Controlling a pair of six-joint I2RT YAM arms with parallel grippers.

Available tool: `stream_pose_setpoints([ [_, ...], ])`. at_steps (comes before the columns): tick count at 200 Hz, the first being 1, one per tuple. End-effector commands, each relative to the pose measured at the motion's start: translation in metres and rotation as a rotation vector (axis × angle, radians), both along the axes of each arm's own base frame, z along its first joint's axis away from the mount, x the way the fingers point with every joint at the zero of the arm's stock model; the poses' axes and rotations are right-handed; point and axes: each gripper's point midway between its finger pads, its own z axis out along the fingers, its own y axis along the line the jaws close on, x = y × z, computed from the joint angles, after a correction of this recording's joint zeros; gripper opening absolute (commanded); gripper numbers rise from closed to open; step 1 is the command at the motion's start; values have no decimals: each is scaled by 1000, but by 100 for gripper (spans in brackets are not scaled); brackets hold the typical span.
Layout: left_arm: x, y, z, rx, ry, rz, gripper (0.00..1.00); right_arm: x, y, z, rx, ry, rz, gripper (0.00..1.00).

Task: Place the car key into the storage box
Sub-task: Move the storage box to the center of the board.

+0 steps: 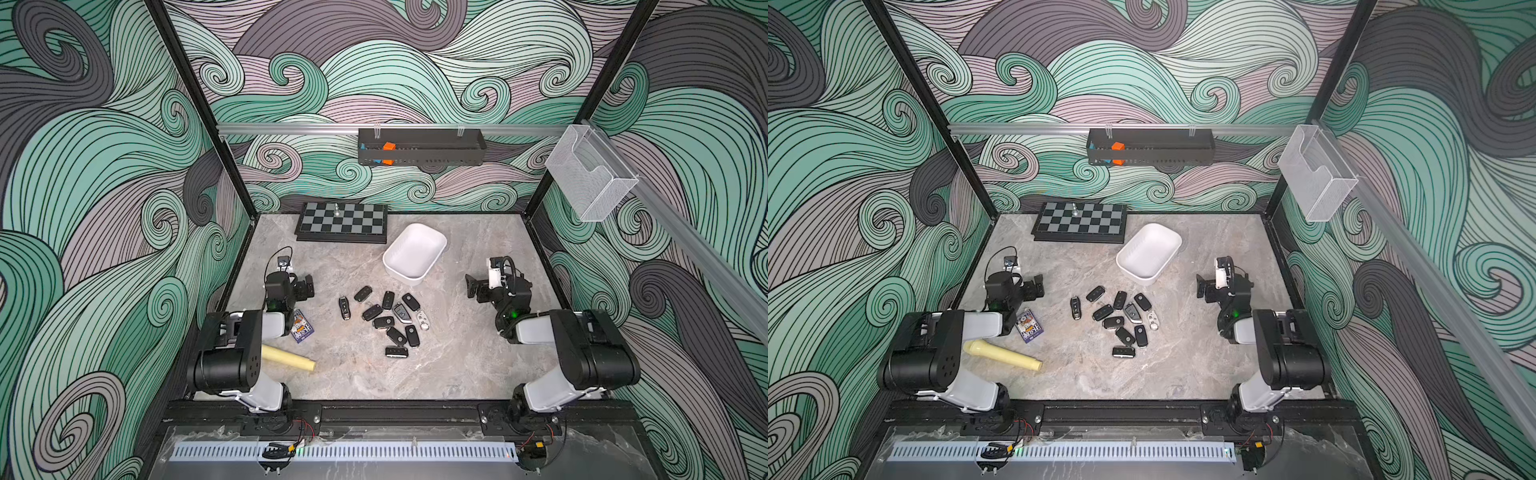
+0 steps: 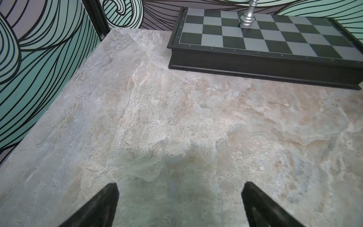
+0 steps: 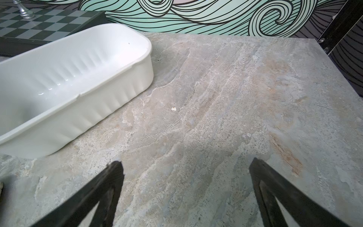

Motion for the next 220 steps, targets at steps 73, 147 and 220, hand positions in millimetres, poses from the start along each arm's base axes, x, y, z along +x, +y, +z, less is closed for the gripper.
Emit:
stream_pose_setpoints([
  [73,9,0,14,1,-30,4,99,7,6,16,-15,-47,32,99],
  [147,9,0,26,8,-19,-1,99,2,-14,28,-17,-77,-91,99],
  [220,-13,11,78,-181,181,217,99,-31,-16,100,376,18,-261,99],
])
